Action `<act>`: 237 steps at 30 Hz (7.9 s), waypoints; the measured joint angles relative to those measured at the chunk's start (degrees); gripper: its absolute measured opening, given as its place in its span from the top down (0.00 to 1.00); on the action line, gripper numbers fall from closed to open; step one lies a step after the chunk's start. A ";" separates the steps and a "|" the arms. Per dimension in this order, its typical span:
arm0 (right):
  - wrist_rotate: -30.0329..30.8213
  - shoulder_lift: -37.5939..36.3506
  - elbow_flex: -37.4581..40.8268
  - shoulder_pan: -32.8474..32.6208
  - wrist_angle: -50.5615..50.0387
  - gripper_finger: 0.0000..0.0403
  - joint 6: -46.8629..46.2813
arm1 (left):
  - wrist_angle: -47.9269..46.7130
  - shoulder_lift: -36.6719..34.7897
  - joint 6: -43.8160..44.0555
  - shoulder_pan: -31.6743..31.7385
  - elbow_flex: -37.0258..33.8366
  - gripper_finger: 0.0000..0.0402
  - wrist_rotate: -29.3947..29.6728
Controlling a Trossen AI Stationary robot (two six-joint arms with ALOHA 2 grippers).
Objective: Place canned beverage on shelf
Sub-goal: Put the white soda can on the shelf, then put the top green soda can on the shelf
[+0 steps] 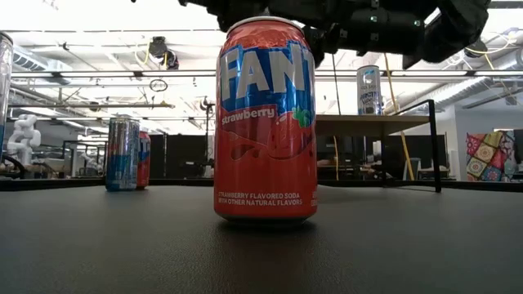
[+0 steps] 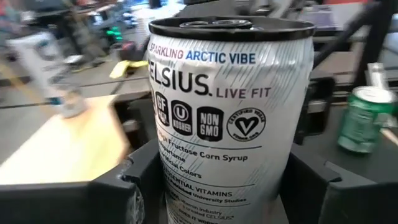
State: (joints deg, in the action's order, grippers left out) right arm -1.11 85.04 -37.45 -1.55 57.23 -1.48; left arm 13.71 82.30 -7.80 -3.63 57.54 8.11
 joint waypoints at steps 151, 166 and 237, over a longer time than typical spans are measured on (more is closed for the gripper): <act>-16.73 -43.21 -30.36 52.26 -98.82 0.22 5.57 | -21.95 -23.52 6.56 -4.91 -8.33 0.07 24.97; -24.42 -44.82 -19.59 35.00 -77.58 0.32 -2.79 | -11.75 -21.52 14.58 -13.82 -19.11 0.07 31.24; 12.93 4.28 -15.80 -5.55 -43.33 0.19 -0.83 | 9.67 1.71 11.94 -8.05 -22.47 0.07 14.37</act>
State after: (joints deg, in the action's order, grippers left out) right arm 11.82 89.32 -53.25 -7.10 13.90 -2.31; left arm 23.38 84.01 4.14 -11.68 35.07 22.48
